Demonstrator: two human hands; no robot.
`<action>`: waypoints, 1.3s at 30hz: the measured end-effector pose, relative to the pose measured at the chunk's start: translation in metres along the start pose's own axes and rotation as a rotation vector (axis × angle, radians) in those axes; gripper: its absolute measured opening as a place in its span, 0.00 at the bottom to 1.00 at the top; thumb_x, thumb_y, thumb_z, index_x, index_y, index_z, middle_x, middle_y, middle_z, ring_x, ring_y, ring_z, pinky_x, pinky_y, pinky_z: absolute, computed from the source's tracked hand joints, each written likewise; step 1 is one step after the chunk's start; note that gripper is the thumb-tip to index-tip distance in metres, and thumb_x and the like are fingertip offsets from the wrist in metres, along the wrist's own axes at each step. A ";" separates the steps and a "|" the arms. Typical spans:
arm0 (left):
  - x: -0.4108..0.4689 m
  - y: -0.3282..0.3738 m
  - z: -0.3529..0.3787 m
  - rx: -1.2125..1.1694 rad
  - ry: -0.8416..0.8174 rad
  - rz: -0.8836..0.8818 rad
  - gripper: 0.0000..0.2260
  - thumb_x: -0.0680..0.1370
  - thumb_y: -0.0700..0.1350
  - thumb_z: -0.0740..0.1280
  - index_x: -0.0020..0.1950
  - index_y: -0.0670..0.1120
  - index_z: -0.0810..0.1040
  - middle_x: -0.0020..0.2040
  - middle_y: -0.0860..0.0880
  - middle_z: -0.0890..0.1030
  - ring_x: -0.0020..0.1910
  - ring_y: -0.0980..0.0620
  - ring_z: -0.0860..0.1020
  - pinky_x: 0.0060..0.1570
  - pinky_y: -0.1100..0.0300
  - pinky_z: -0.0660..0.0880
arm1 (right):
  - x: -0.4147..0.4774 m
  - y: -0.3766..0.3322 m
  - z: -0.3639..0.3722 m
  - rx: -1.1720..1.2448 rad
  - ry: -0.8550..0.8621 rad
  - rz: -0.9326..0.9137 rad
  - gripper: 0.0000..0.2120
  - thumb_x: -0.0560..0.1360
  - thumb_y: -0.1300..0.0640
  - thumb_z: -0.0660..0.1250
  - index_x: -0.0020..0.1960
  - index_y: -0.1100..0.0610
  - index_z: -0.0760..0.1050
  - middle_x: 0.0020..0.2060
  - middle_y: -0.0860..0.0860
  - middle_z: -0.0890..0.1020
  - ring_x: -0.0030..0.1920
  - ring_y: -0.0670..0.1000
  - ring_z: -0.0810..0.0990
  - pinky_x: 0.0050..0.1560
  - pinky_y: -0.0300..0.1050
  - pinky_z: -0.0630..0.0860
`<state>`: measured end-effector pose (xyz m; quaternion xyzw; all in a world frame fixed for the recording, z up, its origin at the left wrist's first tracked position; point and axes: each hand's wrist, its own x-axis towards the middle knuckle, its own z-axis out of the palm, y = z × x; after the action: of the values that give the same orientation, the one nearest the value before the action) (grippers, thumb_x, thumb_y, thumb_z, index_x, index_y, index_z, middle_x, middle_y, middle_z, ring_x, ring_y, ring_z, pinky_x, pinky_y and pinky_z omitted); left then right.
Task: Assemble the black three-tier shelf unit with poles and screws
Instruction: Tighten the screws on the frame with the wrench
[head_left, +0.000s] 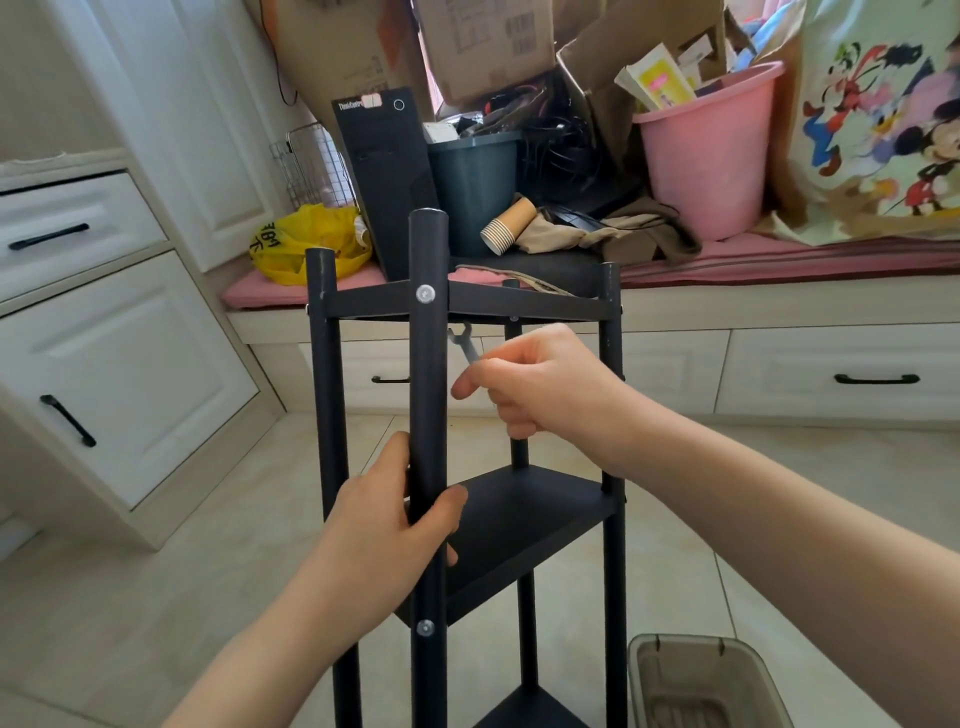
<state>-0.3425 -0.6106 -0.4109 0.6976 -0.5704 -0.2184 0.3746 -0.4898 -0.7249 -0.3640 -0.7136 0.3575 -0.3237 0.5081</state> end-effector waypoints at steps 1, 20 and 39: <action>0.000 -0.001 0.000 0.010 -0.001 0.005 0.06 0.80 0.47 0.68 0.49 0.50 0.71 0.38 0.48 0.82 0.33 0.51 0.85 0.36 0.55 0.83 | 0.000 -0.002 0.000 -0.008 -0.005 -0.016 0.11 0.79 0.61 0.64 0.46 0.59 0.84 0.25 0.46 0.73 0.25 0.44 0.70 0.28 0.36 0.71; 0.010 -0.007 0.006 0.066 0.011 0.046 0.06 0.79 0.46 0.67 0.47 0.51 0.69 0.35 0.48 0.83 0.30 0.50 0.84 0.33 0.57 0.81 | 0.006 0.006 0.003 0.078 0.127 -0.057 0.10 0.78 0.55 0.68 0.41 0.49 0.85 0.34 0.37 0.80 0.38 0.42 0.78 0.41 0.39 0.77; 0.057 -0.017 0.011 0.081 0.066 0.169 0.08 0.74 0.45 0.68 0.43 0.48 0.68 0.34 0.48 0.81 0.23 0.52 0.81 0.24 0.62 0.76 | 0.054 0.021 0.006 0.134 0.289 -0.158 0.13 0.78 0.57 0.68 0.37 0.59 0.85 0.28 0.46 0.80 0.31 0.44 0.75 0.43 0.45 0.75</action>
<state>-0.3253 -0.6671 -0.4237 0.6682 -0.6230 -0.1398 0.3818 -0.4600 -0.7724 -0.3799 -0.6498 0.3474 -0.4850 0.4710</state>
